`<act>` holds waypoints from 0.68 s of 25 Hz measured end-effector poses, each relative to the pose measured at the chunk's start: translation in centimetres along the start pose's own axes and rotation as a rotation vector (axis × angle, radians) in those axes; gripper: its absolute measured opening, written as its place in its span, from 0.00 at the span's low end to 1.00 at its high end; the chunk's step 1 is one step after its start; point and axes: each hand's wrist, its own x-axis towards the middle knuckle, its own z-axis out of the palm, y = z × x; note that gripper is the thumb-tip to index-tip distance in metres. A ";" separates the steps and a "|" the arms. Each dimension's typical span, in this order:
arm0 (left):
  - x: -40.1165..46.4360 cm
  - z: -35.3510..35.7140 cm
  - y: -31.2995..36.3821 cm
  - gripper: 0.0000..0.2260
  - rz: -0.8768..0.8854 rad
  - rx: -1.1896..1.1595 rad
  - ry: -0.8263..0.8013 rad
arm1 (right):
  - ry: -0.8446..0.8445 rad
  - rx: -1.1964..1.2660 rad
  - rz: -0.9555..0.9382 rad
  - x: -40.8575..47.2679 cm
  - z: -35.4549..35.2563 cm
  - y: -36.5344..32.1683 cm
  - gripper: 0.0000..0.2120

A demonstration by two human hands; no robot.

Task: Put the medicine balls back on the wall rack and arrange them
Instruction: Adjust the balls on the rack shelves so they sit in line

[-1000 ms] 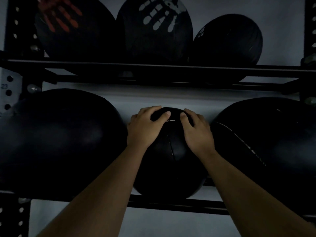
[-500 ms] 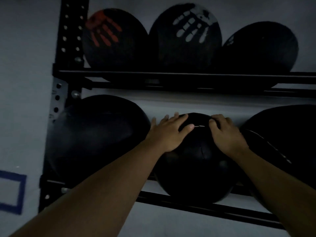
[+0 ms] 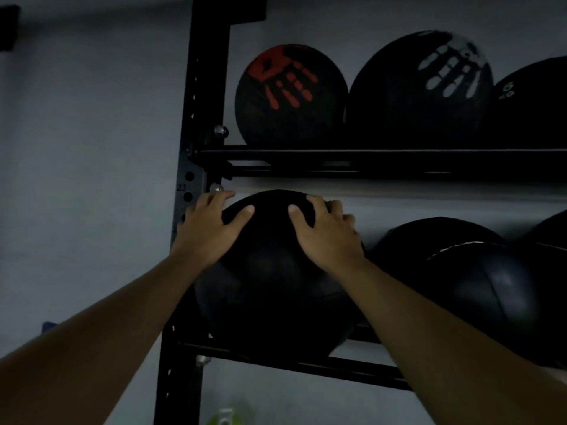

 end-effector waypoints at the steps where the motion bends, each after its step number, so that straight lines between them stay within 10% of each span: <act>1: -0.3 -0.1 -1.5 0.39 0.014 -0.075 -0.037 | 0.023 -0.025 0.016 -0.4 1.5 -0.8 0.36; 7: -1.1 4.0 -2.0 0.37 0.007 -0.333 0.008 | 0.275 -0.034 0.027 -1.0 2.9 0.0 0.37; 17: -0.8 2.9 -1.4 0.29 0.006 -0.343 -0.028 | 0.125 -0.070 0.043 -1.0 1.8 -0.3 0.36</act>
